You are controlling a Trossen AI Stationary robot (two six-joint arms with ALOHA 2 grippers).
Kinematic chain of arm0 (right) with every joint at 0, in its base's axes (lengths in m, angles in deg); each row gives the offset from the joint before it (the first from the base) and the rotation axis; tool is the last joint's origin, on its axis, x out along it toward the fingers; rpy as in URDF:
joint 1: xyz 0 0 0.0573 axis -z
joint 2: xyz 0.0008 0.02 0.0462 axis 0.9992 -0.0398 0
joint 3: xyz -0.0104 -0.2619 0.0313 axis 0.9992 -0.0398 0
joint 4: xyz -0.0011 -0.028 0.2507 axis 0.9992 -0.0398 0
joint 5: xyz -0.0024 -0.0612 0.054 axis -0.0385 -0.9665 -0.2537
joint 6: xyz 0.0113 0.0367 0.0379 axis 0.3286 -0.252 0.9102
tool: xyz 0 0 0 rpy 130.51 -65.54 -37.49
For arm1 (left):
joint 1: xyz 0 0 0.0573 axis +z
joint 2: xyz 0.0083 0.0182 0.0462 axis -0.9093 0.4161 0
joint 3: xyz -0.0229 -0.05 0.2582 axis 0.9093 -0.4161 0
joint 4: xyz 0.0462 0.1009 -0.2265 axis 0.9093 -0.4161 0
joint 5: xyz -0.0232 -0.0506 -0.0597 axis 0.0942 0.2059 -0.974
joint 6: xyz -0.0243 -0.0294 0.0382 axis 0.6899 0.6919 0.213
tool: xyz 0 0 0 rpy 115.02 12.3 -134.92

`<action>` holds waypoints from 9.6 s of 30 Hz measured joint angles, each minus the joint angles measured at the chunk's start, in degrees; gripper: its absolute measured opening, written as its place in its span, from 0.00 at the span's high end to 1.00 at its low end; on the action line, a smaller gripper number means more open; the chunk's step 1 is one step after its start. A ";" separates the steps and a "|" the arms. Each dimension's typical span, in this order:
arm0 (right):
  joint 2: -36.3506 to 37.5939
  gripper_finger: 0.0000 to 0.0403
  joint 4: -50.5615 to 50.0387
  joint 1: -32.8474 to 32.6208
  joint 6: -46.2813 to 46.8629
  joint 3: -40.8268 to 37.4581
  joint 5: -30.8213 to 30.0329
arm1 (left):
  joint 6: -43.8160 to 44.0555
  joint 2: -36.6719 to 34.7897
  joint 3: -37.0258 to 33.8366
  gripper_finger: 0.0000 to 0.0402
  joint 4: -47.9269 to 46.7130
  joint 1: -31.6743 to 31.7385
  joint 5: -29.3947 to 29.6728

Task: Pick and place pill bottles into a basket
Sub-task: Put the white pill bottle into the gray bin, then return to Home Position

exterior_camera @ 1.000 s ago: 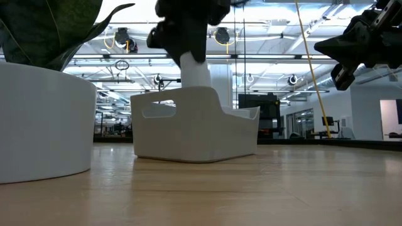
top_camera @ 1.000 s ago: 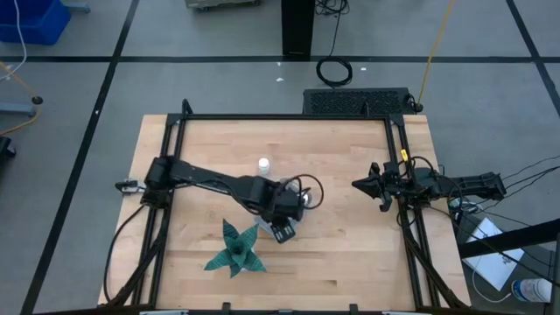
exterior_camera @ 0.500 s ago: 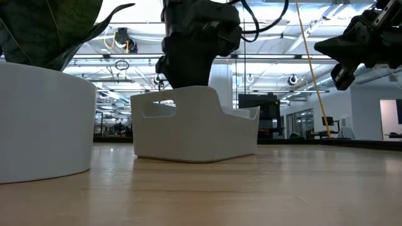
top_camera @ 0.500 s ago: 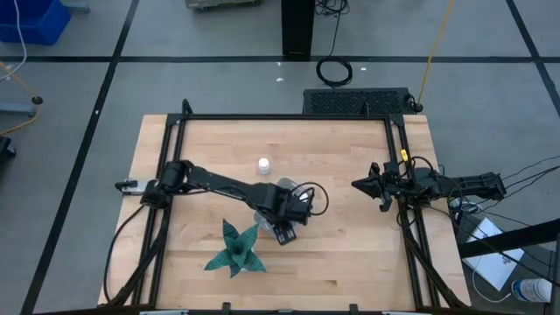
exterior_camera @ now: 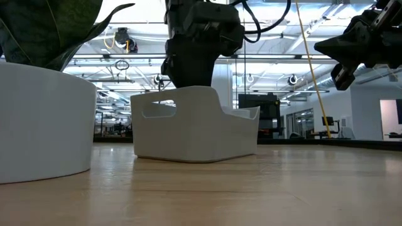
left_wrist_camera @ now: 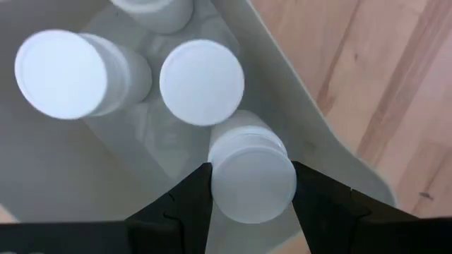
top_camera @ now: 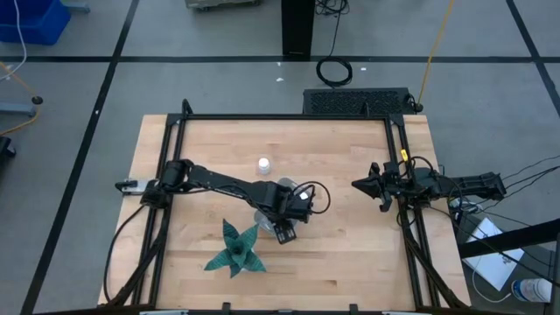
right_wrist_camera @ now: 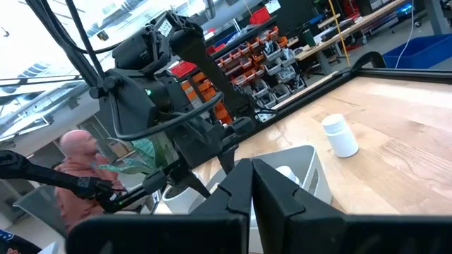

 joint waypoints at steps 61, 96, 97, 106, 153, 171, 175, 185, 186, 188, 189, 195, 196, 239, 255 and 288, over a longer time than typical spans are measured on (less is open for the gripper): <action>-0.04 0.99 0.03 0.00 -0.01 0.02 0.00 | -16.83 -12.76 0.00 0.97 -11.35 16.50 -9.86; -0.04 0.99 0.02 0.00 0.00 0.00 0.00 | -17.45 -10.34 -10.60 0.21 -3.67 32.74 -4.44; -0.04 0.99 0.00 0.00 0.00 0.02 0.00 | -17.44 -10.34 -11.31 0.22 -3.01 32.74 -4.34; -0.04 0.99 0.00 0.00 0.00 0.01 0.00 | -15.10 -10.34 -16.51 0.24 2.29 32.52 -5.66; -0.02 0.99 0.00 0.00 0.00 0.02 0.00 | -17.03 -15.50 -17.68 0.59 0.46 31.39 -7.60; -0.02 0.99 0.02 0.00 0.00 0.02 0.00 | -4.21 -38.98 -17.59 0.58 -1.90 22.67 -16.88; -0.02 0.99 0.02 0.00 -0.01 0.02 0.01 | -0.61 -40.13 -17.59 0.57 0.19 17.91 -17.28; -0.02 0.99 0.07 0.00 0.00 0.02 0.00 | 2.85 -35.51 -17.57 0.57 10.61 9.20 -12.02; -0.02 0.99 0.04 0.00 0.00 0.02 0.00 | 2.94 -34.35 -17.57 0.57 10.64 9.17 -12.16; -0.04 0.99 0.05 0.00 -0.02 0.02 0.00 | 2.30 -32.00 -17.57 0.57 10.93 9.19 -12.11; -0.04 0.99 0.15 0.00 0.00 0.01 0.00 | 1.86 -30.66 -17.57 0.57 10.34 9.22 -12.06; -0.07 0.99 0.02 0.00 0.00 0.02 0.00 | -0.56 -24.38 -17.59 0.57 10.00 9.03 -12.00; -0.07 0.99 0.02 0.00 0.00 0.02 0.00 | -1.07 -23.41 -17.59 0.57 10.15 9.03 -12.00; -0.07 0.99 0.07 0.00 0.00 0.01 0.00 | -6.33 -10.49 -17.59 0.53 11.88 7.39 -4.81; -0.08 0.99 0.00 0.00 0.00 0.02 0.00 | -6.10 -12.73 -17.62 0.34 10.53 7.43 -7.95; -0.09 0.99 0.09 0.00 -0.02 0.00 0.00 | -11.31 -64.86 -59.79 0.97 44.71 8.85 -3.01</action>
